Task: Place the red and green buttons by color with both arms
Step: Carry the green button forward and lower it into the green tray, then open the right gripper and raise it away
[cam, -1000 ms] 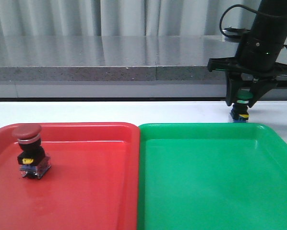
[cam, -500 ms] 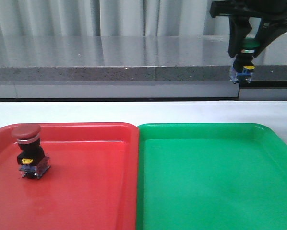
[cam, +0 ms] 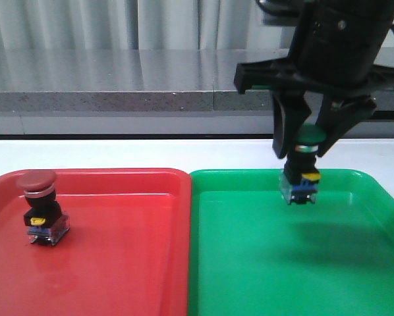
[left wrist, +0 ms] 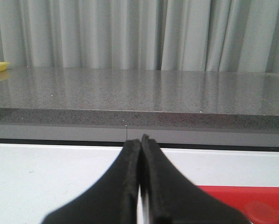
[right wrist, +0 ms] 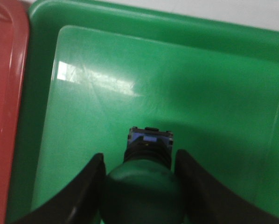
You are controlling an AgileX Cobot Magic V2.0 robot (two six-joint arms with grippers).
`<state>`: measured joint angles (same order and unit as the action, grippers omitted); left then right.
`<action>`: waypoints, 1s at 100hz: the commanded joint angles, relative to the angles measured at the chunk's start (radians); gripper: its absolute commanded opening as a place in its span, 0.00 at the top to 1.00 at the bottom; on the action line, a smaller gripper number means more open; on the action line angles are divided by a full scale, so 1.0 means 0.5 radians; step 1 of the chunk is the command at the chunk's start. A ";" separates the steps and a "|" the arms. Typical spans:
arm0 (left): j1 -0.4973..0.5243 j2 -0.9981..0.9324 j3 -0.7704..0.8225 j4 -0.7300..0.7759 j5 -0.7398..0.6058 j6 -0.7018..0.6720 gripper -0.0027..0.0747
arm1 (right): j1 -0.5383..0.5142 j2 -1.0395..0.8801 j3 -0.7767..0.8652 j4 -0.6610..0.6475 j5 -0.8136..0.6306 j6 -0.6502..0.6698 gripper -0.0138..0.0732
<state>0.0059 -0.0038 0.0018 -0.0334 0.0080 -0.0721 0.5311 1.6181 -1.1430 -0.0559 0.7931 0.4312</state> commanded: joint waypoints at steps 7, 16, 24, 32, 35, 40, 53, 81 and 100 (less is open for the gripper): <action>-0.003 -0.065 0.026 -0.016 -0.166 -0.016 0.99 | 0.050 -0.096 0.103 -0.033 -0.237 0.074 0.64; -0.003 -0.065 0.026 -0.016 -0.166 -0.016 0.99 | 0.050 -0.096 0.178 -0.025 -0.309 0.074 0.64; -0.003 -0.065 0.026 -0.016 -0.166 -0.016 0.99 | 0.050 -0.091 0.220 -0.022 -0.343 0.074 0.64; -0.003 -0.065 0.026 -0.016 -0.166 -0.016 0.99 | 0.048 -0.065 0.245 -0.021 -0.368 0.074 0.64; -0.003 -0.065 0.026 -0.016 -0.166 -0.016 0.99 | 0.048 -0.052 0.249 -0.021 -0.375 0.074 0.64; -0.003 -0.065 0.026 -0.016 -0.166 -0.016 0.99 | 0.048 -0.024 0.249 -0.021 -0.381 0.074 0.64; -0.003 -0.065 0.026 -0.016 -0.166 -0.016 0.99 | 0.048 0.004 0.249 -0.016 -0.392 0.074 0.64; -0.003 -0.065 0.026 -0.016 -0.166 -0.016 0.99 | 0.048 0.004 0.249 -0.016 -0.388 0.074 0.40; -0.003 -0.065 0.026 -0.016 -0.166 -0.016 0.99 | 0.048 -0.004 0.249 -0.016 -0.390 0.074 0.12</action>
<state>0.0059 -0.0038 0.0018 -0.0334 0.0080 -0.0721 0.5551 1.6524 -0.9981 -0.0559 0.6280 0.4664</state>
